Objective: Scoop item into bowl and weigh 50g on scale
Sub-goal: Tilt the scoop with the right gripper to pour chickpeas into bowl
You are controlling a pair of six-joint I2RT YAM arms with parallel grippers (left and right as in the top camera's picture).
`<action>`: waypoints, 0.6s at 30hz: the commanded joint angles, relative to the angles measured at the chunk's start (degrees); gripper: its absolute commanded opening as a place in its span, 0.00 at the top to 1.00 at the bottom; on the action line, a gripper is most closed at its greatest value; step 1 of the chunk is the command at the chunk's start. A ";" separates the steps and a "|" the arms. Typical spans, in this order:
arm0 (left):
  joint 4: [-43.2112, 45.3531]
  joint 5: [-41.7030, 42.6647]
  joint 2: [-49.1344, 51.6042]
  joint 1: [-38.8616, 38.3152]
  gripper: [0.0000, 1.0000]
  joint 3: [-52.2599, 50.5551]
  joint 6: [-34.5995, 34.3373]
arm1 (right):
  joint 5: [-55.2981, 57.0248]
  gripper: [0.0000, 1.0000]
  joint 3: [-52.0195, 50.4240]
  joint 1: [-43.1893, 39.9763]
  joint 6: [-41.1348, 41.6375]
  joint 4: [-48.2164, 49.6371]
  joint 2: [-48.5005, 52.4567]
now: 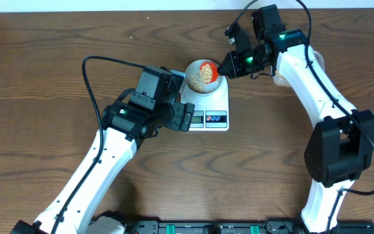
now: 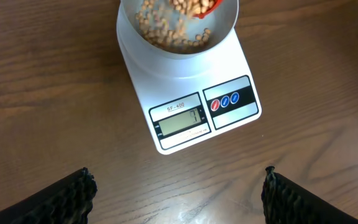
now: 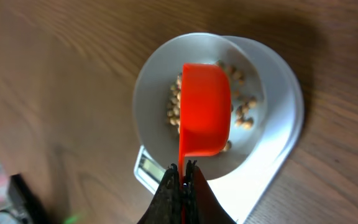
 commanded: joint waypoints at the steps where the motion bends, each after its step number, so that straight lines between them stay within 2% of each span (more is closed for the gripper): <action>1: -0.13 0.48 -1.14 0.28 0.12 -0.33 0.59 | 4.39 0.99 0.15 0.98 0.35 0.20 -0.61; 18: -0.15 0.48 -1.14 0.28 0.12 -0.33 0.59 | 5.44 0.99 0.17 1.77 0.07 2.75 -0.94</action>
